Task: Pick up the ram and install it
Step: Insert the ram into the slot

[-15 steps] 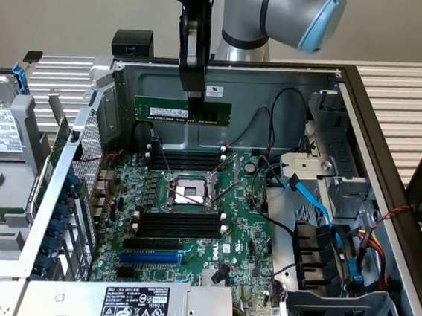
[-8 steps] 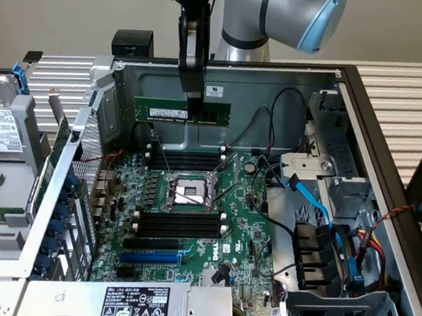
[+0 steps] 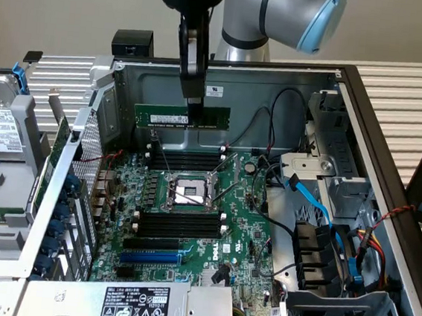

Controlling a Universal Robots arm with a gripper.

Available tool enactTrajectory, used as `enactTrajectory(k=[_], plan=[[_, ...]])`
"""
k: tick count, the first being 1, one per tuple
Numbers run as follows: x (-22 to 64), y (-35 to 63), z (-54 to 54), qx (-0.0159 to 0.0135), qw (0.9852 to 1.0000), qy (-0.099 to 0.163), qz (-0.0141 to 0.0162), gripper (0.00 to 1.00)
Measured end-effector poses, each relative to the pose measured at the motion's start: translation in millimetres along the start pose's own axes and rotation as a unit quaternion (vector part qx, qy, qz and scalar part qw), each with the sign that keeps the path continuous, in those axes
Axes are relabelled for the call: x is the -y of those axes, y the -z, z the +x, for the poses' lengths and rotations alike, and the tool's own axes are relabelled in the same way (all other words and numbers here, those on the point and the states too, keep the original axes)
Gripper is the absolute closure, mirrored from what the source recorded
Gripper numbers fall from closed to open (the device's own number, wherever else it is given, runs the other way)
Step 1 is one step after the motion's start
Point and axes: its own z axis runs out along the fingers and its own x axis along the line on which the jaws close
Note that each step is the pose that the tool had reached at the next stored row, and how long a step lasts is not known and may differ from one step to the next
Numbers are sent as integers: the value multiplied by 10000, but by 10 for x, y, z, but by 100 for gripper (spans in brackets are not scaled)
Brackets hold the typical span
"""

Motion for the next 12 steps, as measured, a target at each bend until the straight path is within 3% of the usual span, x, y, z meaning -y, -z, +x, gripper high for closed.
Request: enactTrajectory(k=[12], plan=[[-17, -183, 40, -7, 10000, 46, 0, 87]])
